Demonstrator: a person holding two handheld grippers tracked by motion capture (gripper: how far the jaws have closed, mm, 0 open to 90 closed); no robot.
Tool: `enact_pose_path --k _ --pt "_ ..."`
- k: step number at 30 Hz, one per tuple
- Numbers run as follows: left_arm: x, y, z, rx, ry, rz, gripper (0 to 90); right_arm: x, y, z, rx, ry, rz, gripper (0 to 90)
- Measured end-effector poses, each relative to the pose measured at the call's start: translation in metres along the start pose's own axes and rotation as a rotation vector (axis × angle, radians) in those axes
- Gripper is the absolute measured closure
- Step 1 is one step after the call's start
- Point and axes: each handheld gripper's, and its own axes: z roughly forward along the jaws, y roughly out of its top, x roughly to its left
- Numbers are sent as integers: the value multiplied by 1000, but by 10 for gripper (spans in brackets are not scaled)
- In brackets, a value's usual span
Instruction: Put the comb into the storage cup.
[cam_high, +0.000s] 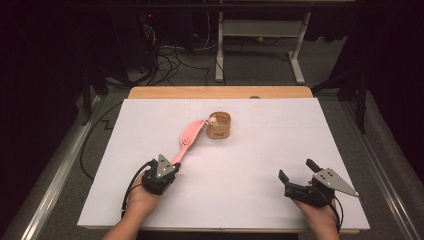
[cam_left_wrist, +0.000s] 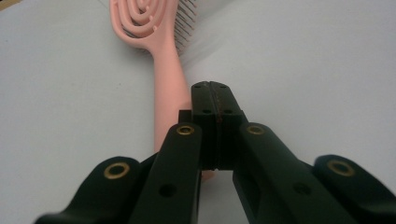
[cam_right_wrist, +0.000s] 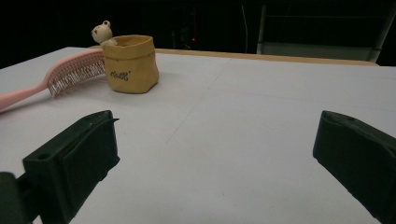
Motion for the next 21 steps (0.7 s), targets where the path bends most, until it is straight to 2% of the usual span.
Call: enact_pose_path --k 7,18,21 --pt "3 -1 -3 -5 7 -11 900 0 0 0 -5 2 0 7" --pt "3 1 -10 -67 -27 -53 900 0 0 0 -3 0 -4 7" --pt "2 2 -10 -80 -29 -59 861 0 0 0 0 1 -2 7"
